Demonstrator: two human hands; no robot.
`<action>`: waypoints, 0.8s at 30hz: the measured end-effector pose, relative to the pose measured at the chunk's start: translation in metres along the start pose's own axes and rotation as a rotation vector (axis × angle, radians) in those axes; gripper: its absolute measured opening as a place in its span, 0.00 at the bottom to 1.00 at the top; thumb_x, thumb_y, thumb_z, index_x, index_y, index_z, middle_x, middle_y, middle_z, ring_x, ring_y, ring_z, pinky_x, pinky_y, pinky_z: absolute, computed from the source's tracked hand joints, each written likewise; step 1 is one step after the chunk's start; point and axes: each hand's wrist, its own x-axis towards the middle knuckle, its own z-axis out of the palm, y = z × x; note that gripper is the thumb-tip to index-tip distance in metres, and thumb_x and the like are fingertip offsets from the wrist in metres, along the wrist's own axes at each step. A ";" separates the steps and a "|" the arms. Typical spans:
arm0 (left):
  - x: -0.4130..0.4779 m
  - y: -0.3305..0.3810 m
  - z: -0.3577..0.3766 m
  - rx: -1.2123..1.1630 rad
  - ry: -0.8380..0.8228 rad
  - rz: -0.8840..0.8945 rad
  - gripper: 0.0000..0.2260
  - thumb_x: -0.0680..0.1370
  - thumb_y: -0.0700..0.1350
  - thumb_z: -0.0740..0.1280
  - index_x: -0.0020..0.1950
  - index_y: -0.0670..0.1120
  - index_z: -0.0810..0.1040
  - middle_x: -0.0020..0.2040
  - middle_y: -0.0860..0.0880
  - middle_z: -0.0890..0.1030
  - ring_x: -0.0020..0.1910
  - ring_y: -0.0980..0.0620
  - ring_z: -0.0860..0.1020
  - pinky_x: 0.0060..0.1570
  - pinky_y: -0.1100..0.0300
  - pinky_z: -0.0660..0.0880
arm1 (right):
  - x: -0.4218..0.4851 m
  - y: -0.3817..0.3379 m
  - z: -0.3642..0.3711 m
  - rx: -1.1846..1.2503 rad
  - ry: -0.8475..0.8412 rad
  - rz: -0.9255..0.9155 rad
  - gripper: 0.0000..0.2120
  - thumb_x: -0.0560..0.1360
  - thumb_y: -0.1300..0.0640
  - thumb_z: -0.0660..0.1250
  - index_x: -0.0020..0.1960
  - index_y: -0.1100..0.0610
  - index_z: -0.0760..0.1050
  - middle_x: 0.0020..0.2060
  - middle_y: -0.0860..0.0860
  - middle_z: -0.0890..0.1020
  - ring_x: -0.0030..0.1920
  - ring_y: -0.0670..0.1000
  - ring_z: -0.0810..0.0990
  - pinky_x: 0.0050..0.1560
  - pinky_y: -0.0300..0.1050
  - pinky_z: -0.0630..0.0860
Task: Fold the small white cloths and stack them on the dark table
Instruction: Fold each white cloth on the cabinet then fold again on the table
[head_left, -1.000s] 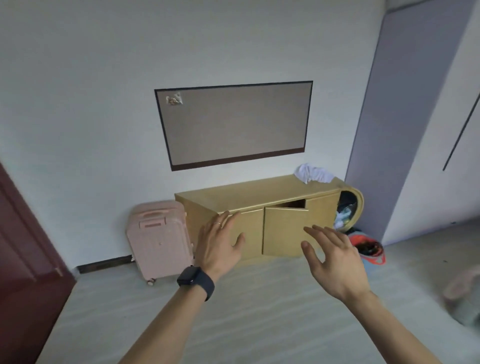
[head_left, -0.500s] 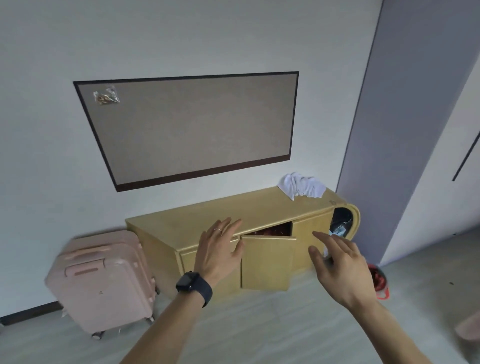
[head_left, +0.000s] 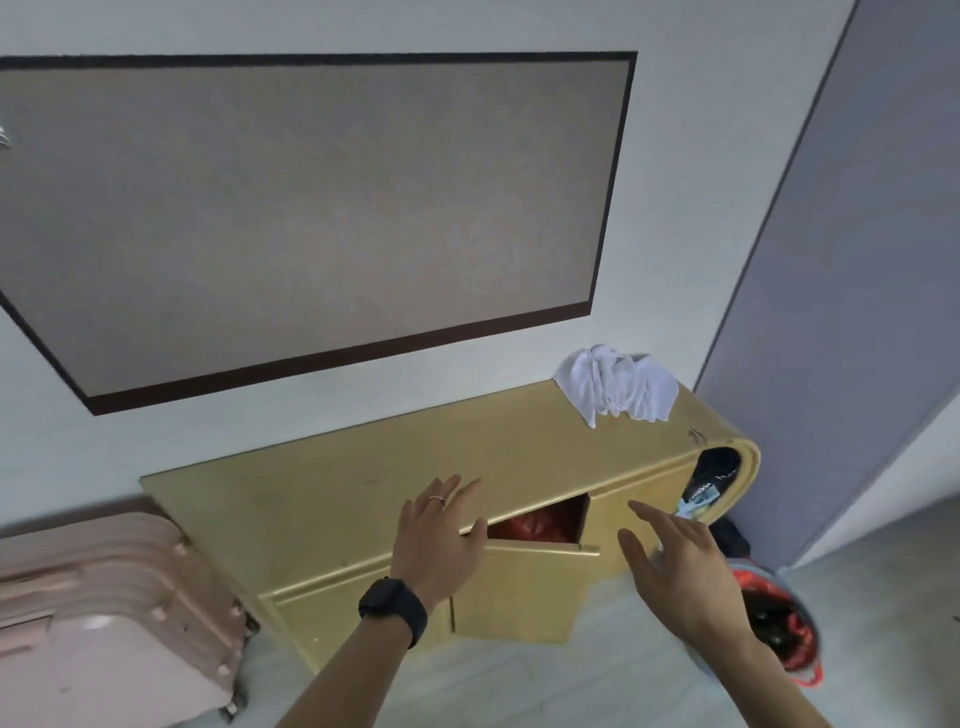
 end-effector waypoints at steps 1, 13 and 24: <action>0.025 -0.004 0.010 -0.002 -0.030 -0.009 0.24 0.82 0.55 0.57 0.78 0.61 0.58 0.79 0.53 0.60 0.79 0.51 0.53 0.77 0.48 0.52 | 0.022 0.006 0.010 -0.010 -0.017 0.018 0.22 0.78 0.42 0.64 0.70 0.46 0.73 0.61 0.45 0.80 0.68 0.49 0.71 0.61 0.51 0.75; 0.242 -0.025 0.122 -0.010 -0.236 -0.242 0.24 0.81 0.55 0.58 0.78 0.59 0.61 0.78 0.50 0.63 0.78 0.49 0.58 0.75 0.48 0.56 | 0.243 0.090 0.102 -0.106 -0.357 0.203 0.22 0.80 0.42 0.60 0.73 0.46 0.68 0.67 0.47 0.75 0.70 0.52 0.68 0.67 0.50 0.69; 0.349 -0.015 0.232 0.014 -0.404 -0.497 0.24 0.83 0.55 0.55 0.79 0.60 0.54 0.81 0.53 0.52 0.80 0.48 0.51 0.77 0.46 0.51 | 0.427 0.175 0.242 -0.159 -0.629 0.192 0.25 0.80 0.47 0.62 0.73 0.55 0.66 0.68 0.55 0.73 0.64 0.59 0.74 0.61 0.54 0.72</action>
